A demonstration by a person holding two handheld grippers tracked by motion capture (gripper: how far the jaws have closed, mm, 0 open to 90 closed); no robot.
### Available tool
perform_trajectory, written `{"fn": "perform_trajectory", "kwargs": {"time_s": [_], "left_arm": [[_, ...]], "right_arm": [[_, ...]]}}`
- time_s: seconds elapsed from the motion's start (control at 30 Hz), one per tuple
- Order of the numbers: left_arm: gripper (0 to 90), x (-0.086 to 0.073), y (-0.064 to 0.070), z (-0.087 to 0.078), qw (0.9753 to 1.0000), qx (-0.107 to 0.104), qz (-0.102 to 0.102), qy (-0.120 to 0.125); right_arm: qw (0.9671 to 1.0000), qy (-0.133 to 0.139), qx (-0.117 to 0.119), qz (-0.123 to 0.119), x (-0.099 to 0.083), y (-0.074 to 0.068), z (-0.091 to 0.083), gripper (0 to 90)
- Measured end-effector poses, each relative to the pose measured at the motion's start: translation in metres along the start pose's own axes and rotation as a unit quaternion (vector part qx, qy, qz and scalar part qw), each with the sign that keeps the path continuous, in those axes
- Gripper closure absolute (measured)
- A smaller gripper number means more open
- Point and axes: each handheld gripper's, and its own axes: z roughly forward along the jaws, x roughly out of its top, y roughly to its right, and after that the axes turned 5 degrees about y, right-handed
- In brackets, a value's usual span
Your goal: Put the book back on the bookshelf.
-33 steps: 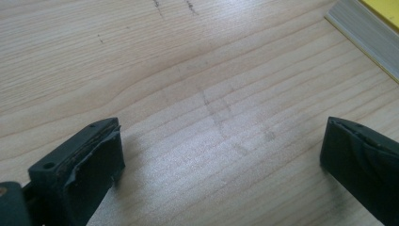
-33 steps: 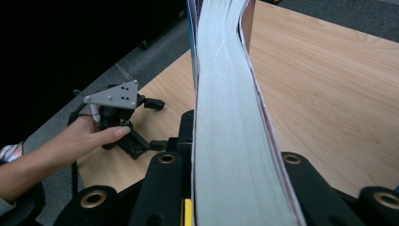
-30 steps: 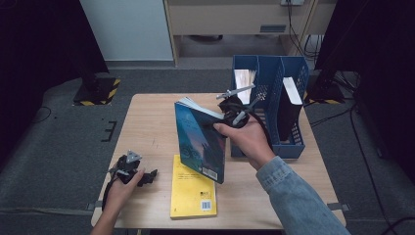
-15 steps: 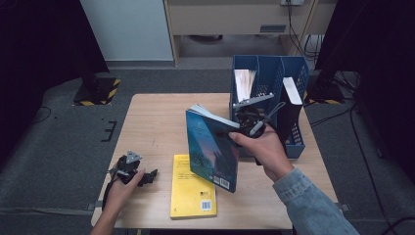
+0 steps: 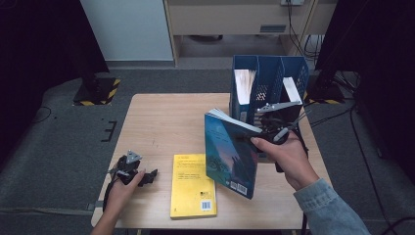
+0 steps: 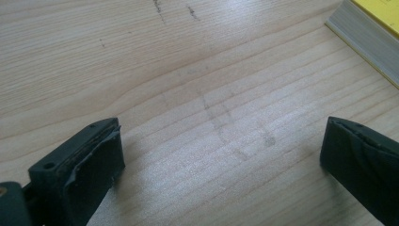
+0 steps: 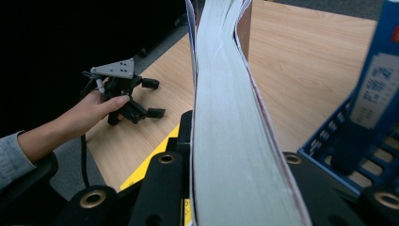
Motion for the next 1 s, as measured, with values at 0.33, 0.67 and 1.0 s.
{"fn": "perform_trajectory", "kwargs": {"time_s": [0.33, 0.67, 1.0], "left_arm": [[0.0, 0.0, 0.0, 0.0, 1.0, -0.001, 0.001, -0.001], [0.0, 0.0, 0.0, 0.0, 1.0, -0.001, 0.001, -0.001], [0.0, 0.0, 0.0, 0.0, 1.0, -0.001, 0.001, -0.001]], "right_arm": [[0.9999, 0.008, -0.01, 0.005, -0.011, 0.006, -0.022, 73.0], [0.9994, 0.018, -0.023, 0.016, -0.021, 0.015, -0.041, 73.0], [0.9988, 0.027, -0.025, 0.032, -0.025, 0.029, -0.053, 72.9]]}}
